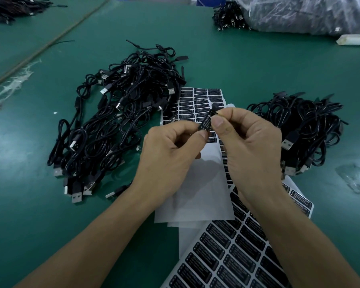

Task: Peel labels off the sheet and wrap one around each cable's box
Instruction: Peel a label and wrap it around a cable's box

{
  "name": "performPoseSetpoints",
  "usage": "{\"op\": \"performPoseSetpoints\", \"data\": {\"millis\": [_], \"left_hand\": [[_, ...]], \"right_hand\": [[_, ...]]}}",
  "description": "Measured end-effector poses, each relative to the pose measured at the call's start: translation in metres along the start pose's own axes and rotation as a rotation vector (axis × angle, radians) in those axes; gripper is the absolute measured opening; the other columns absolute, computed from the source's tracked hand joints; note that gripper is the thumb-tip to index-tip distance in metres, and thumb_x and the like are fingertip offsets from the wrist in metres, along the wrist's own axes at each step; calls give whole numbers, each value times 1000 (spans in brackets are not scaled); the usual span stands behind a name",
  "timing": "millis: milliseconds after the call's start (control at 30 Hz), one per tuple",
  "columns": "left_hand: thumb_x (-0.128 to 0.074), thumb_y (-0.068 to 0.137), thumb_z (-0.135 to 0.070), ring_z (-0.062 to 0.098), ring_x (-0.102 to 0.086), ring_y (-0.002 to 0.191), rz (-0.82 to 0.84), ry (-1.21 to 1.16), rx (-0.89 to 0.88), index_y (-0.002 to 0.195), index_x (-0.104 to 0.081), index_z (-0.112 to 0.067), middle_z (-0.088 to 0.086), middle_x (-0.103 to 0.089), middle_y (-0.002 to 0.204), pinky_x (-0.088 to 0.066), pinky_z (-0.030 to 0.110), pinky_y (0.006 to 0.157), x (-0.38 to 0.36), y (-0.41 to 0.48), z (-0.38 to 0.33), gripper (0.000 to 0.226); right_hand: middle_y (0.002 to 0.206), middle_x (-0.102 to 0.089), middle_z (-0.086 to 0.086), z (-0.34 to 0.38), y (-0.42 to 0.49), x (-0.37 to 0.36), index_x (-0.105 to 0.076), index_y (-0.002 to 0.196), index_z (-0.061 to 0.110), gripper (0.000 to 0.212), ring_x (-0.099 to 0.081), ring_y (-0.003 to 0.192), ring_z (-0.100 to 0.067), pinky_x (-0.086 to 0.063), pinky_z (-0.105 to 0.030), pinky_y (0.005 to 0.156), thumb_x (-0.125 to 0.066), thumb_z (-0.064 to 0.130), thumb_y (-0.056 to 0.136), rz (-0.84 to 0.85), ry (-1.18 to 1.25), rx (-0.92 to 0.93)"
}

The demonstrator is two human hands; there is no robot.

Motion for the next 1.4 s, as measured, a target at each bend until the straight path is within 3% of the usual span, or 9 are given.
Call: {"op": "performPoseSetpoints", "data": {"millis": [167, 333, 500, 667, 800, 967, 1133, 1267, 1400], "left_hand": [[-60, 97, -6, 13, -36, 52, 21, -30, -18, 76, -64, 5, 20, -46, 61, -31, 23, 45, -1, 2, -3, 23], [-58, 98, -6, 12, -33, 51, 37, -72, -16, 78, -65, 3, 11, -40, 57, -28, 28, 44, -1, 3, -1, 23], [-57, 98, -8, 7, -32, 50, 42, -109, -9, 83, -70, -3, -3, -42, 57, -28, 18, 43, 0, 3, 0, 20], [-57, 98, -10, 20, -36, 56, 57, -97, -23, 88, -74, -8, 21, -48, 65, -30, 40, 48, -3, 1, -2, 20], [-60, 94, -16, 19, -42, 58, 21, -96, -13, 85, -74, -16, 15, -54, 64, -37, 44, 51, -1, 2, -1, 17], [-66, 94, -26, 20, -45, 54, 4, -18, -70, 79, -72, -27, 3, -60, 61, -39, 39, 51, 2, 2, -5, 16], [-63, 96, -25, 28, -51, 56, 23, 93, -129, 83, -74, -17, 8, -60, 64, -42, 42, 50, 3, 0, -9, 19], [-61, 98, -19, 11, -57, 59, -45, 141, -193, 88, -76, -20, -6, -66, 66, -46, 25, 54, 10, 1, -19, 18], [-56, 102, -11, 7, -68, 72, -179, 66, -226, 89, -74, -18, -4, -70, 70, -53, 19, 66, 22, 3, -27, 23]], "right_hand": [[73, -69, 14, 5, -1, 0, -69, 84, 25, 21, -61, 70, 0, -49, -15, 68, -70, 5, 90, -15, -37, 73], [77, -71, 9, 11, -4, 2, -66, 91, 28, 23, -64, 69, -3, -49, -15, 66, -75, 8, 87, -50, -51, 127], [84, -76, 2, 5, -3, 5, -61, 104, 23, 28, -72, 75, -10, -54, -17, 69, -76, 7, 86, -77, 44, 6], [86, -76, 5, 2, -2, 2, -72, 107, 18, 24, -72, 80, -7, -56, -19, 74, -71, 3, 88, -54, 9, -18], [83, -76, 1, 2, 0, 2, -73, 99, 19, 21, -73, 79, -12, -59, -25, 76, -78, 7, 83, -26, 17, -34], [80, -75, 1, 1, 2, 1, -75, 92, 14, 7, -70, 76, -12, -58, -27, 75, -70, 8, 92, 20, 37, -24], [70, -70, 7, 0, 2, 2, -75, 87, 20, 19, -61, 66, -4, -48, -16, 62, -61, 17, 99, 20, 44, -21], [80, -73, 7, -3, -3, -5, -72, 103, 27, 18, -63, 72, -3, -47, -15, 61, -56, 31, 97, 85, 120, -96], [84, -73, 10, -4, -11, -20, -73, 109, 23, 26, -63, 74, 2, -50, -16, 61, -69, 17, 84, 265, -39, -64]]}}
Point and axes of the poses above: each hand's wrist, its own y-axis towards the middle knuckle, its own x-axis out of the back of the hand, z = x × y, the point moved 6 cm from there along y, towards the middle knuckle
